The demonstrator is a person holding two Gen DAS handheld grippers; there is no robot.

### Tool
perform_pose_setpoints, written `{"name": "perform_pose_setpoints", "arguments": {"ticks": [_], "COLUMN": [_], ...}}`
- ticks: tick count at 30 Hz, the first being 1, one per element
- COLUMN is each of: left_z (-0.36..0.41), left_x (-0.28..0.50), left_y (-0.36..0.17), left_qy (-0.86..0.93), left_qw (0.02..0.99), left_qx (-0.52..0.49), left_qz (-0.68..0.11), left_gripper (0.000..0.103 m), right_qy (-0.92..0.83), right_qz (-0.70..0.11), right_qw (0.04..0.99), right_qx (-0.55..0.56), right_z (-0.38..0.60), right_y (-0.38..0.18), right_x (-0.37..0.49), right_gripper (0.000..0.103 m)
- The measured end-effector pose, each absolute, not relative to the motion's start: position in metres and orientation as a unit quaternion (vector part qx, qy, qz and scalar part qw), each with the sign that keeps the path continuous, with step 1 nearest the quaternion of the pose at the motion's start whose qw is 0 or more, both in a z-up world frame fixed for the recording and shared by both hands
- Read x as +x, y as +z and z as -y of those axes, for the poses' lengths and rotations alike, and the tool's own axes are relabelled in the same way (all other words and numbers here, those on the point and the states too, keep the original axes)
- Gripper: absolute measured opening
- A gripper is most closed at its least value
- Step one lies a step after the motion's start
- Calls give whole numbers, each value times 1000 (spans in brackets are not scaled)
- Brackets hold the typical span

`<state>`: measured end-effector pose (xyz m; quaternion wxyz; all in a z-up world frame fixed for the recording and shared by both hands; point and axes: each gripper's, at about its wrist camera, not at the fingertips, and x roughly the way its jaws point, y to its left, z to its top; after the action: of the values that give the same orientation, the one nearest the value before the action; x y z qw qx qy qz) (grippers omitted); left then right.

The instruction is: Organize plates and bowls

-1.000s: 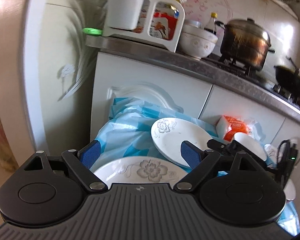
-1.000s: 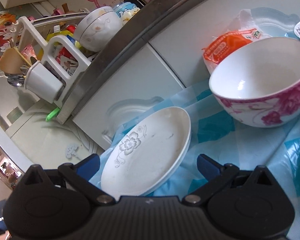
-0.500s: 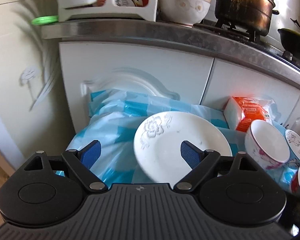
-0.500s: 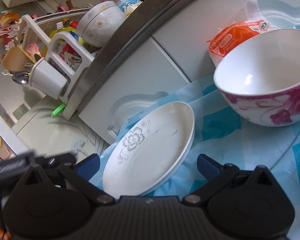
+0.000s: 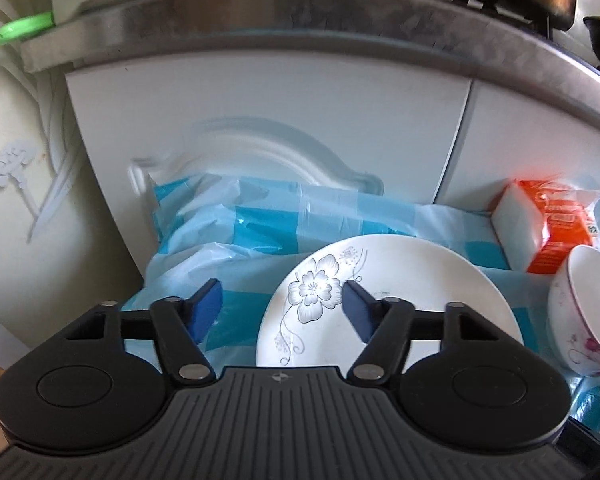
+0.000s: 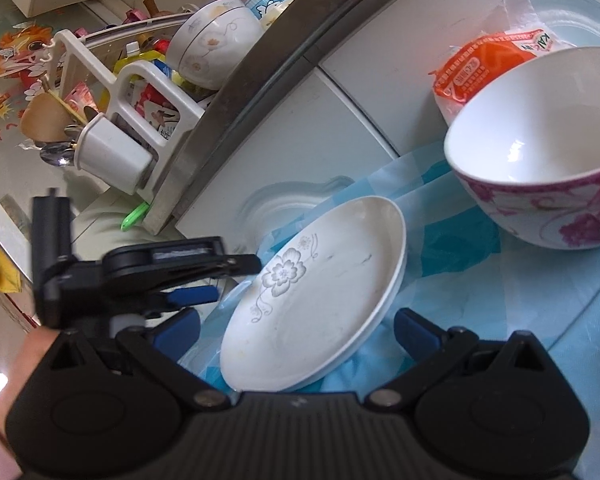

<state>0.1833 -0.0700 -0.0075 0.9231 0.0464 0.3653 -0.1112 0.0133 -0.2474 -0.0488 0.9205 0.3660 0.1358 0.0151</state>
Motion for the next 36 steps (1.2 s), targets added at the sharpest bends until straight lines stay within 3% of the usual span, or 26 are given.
{"name": "perform_pose_setpoints", "arguments": {"ticks": [4, 10, 19, 36], "left_z": [70, 74, 77, 66], "left_x": [194, 204, 205, 164], "left_y": [-19, -34, -28, -3], "left_qy": [-112, -121, -128, -147], "left_qw": [915, 907, 905, 914], "left_qx": [40, 48, 57, 1], "left_qz": [-385, -400, -401, -378], "left_gripper": [61, 50, 42, 41], "right_qy": [19, 28, 35, 23], "right_qz": [-138, -143, -152, -123], "right_qw": [921, 922, 923, 916], "right_qx": [364, 360, 351, 381], "right_z": [247, 245, 243, 252], "right_y": [-49, -48, -48, -49], "right_x": [14, 16, 19, 9], "right_gripper": [102, 102, 103, 102]}}
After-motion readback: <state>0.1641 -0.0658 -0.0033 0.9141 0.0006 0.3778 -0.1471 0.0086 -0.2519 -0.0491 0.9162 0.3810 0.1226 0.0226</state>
